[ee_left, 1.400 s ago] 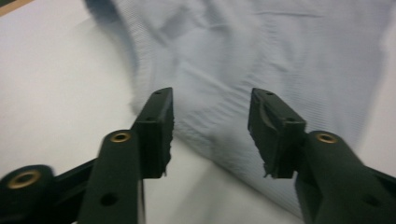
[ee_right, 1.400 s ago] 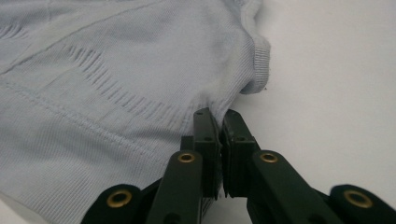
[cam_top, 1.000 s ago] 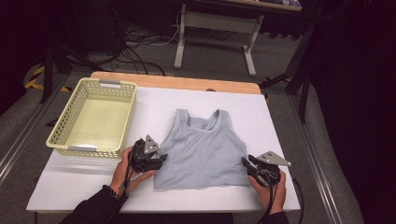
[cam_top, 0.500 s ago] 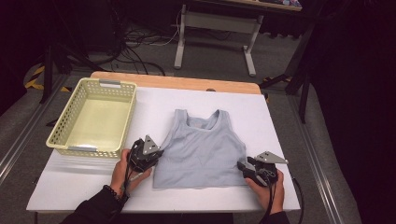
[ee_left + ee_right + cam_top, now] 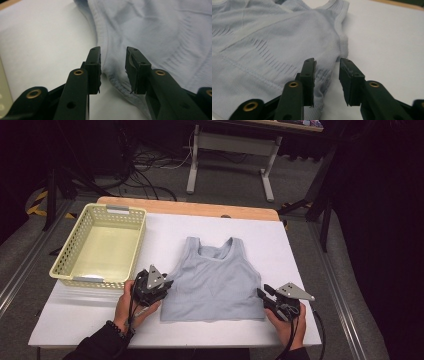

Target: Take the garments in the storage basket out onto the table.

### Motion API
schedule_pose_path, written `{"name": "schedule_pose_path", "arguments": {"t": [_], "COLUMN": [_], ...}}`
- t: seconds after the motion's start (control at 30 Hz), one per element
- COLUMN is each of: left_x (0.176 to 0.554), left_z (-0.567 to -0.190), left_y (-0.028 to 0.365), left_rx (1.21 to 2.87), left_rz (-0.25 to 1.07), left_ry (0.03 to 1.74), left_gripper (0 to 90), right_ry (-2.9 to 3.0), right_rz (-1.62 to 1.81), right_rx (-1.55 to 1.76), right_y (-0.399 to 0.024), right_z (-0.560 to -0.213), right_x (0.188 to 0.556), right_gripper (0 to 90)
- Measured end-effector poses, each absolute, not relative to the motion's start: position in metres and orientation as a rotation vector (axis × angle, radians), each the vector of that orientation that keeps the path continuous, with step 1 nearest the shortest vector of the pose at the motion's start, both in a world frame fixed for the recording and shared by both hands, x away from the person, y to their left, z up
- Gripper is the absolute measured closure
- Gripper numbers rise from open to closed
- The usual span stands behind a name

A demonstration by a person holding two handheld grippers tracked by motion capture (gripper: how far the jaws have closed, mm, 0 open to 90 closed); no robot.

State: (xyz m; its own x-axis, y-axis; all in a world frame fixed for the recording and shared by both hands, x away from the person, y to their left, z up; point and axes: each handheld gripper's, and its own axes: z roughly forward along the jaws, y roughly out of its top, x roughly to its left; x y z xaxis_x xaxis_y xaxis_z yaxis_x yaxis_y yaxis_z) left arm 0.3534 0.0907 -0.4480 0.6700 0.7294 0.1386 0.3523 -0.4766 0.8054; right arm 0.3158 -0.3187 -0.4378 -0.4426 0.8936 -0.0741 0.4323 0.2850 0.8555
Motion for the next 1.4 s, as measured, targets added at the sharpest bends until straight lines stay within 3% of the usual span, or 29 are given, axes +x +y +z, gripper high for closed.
{"name": "schedule_pose_path", "arguments": {"t": [0.17, 0.3, 0.47, 0.6, 0.97, 1.4], "left_x": [0.342, 0.330, 0.315, 0.308, 0.310, 0.313], "left_z": [-0.437, -0.435, -0.441, -0.450, -0.468, -0.470], "left_y": [0.090, 0.082, 0.074, 0.073, 0.079, 0.082], "left_rx": [2.069, 2.105, 2.183, 2.242, 2.265, 2.244], "left_rz": [0.589, 0.534, 0.435, 0.365, 0.252, 0.218], "left_ry": [0.737, 0.631, 0.527, 0.499, 0.515, 0.507], "left_gripper": [66.3, 77.0, 87.1, 89.3, 89.1, 89.8], "right_ry": [1.985, 2.000, 2.012, 2.059, 2.134, 2.128], "right_rz": [1.091, 1.092, 1.121, 1.108, 0.979, 0.924], "right_rx": [1.141, 1.105, 1.065, 1.002, 1.128, 1.224], "right_y": [-0.318, -0.315, -0.305, -0.290, -0.296, -0.308], "right_z": [-0.433, -0.430, -0.423, -0.422, -0.444, -0.457], "right_x": [0.312, 0.314, 0.325, 0.338, 0.382, 0.386], "right_gripper": [82.4, 89.5, 89.8, 89.8, 89.7, 89.8]}}
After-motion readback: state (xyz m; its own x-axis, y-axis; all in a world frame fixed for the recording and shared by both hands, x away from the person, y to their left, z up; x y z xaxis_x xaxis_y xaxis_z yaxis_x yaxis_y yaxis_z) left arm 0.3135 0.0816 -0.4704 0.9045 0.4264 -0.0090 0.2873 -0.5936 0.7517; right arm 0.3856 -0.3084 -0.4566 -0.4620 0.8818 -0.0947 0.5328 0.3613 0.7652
